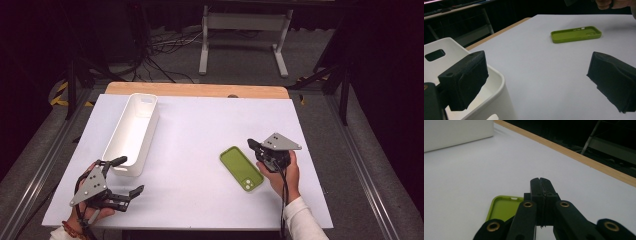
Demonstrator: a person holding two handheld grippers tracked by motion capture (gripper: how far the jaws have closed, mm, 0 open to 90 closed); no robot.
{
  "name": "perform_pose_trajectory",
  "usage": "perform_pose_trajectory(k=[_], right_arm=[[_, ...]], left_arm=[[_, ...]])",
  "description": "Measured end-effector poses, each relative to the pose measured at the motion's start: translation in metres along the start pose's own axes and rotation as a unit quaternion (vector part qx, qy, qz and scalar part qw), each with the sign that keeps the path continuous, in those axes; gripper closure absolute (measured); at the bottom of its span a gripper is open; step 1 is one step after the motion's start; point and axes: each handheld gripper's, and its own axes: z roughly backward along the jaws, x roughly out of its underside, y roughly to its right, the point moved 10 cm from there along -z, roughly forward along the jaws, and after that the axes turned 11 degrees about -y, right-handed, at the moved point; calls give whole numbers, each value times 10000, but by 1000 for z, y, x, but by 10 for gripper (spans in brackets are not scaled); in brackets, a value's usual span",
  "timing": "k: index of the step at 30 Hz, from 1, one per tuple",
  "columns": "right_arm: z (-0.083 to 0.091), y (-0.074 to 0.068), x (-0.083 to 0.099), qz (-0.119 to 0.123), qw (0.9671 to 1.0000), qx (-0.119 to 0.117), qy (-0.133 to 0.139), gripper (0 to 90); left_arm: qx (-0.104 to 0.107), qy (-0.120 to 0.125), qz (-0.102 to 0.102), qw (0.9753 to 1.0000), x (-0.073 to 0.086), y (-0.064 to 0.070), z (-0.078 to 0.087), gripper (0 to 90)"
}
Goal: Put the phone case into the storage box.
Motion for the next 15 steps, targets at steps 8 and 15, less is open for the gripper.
perform_pose_trajectory(k=[8,15], right_arm=[[-7,4,2,-56,9999,16,-108,900],[-7,-11,13,17,9992,-308,-271,900]], left_arm=[[17,-20,5,10000,1,0,0,39],[35,-67,-51,10000,2,1,-1,40]])
